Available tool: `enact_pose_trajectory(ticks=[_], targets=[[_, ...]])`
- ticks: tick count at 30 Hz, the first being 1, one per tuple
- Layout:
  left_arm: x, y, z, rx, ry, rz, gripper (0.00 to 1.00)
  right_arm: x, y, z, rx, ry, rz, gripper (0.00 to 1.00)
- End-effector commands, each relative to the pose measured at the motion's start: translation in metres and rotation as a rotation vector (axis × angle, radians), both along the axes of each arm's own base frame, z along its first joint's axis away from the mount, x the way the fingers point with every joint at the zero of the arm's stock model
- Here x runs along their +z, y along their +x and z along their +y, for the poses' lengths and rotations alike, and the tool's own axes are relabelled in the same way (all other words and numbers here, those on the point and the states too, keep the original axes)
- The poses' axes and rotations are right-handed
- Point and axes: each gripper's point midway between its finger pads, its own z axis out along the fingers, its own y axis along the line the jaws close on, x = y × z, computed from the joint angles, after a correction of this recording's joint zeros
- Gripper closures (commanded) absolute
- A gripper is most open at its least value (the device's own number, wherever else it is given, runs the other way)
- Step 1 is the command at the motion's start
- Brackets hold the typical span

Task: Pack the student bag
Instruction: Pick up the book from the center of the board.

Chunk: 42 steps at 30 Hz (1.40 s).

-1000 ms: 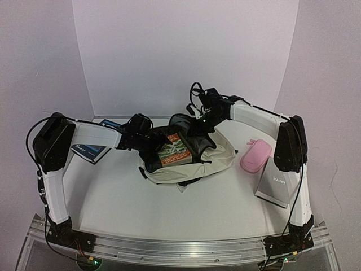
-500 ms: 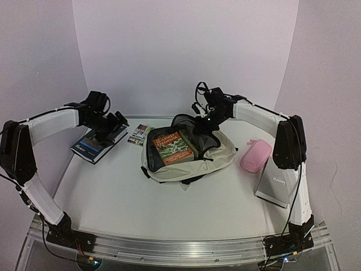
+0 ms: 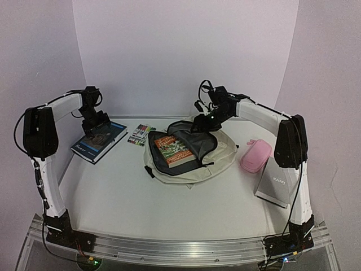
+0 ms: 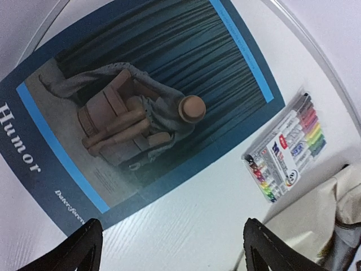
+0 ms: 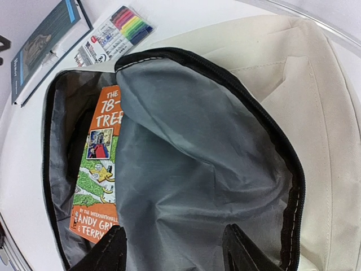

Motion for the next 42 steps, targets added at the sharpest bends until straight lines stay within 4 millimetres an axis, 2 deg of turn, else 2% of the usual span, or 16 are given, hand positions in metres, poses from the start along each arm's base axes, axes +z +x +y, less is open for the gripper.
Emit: enact_pose_trajectory(ticks=[1,6,12,20,26,31,34,37,42], targets=[[0.004,-0.005,0.004,-0.172,0.217,0.055,0.22,0.051,-0.003,0.004,0.02,0.077,-0.076,0.38],[-0.007,0.002,-0.008,-0.3,0.281,0.08,0.29,0.054,-0.005,0.006,0.019,0.091,-0.068,0.34],[-0.027,0.012,-0.024,-0.389,0.334,0.11,0.25,0.059,-0.005,0.008,0.023,0.11,-0.067,0.32],[-0.043,0.033,-0.023,-0.451,0.467,0.096,0.31,0.062,-0.008,0.007,0.022,0.113,-0.066,0.31],[-0.049,0.041,-0.009,-0.455,0.627,0.104,0.42,0.063,-0.01,0.005,0.022,0.111,-0.064,0.31],[-0.057,0.043,0.0,-0.483,0.748,0.13,0.49,0.067,-0.011,0.004,0.019,0.111,-0.068,0.3],[-0.07,0.039,0.0,-0.511,0.781,0.158,0.51,0.069,-0.012,0.002,0.02,0.11,-0.072,0.3],[-0.08,0.035,-0.003,-0.532,0.8,0.173,0.55,0.071,-0.012,0.001,0.02,0.108,-0.073,0.3],[-0.09,0.028,-0.013,-0.56,0.82,0.179,0.68,0.072,-0.014,0.0,0.021,0.107,-0.069,0.29]])
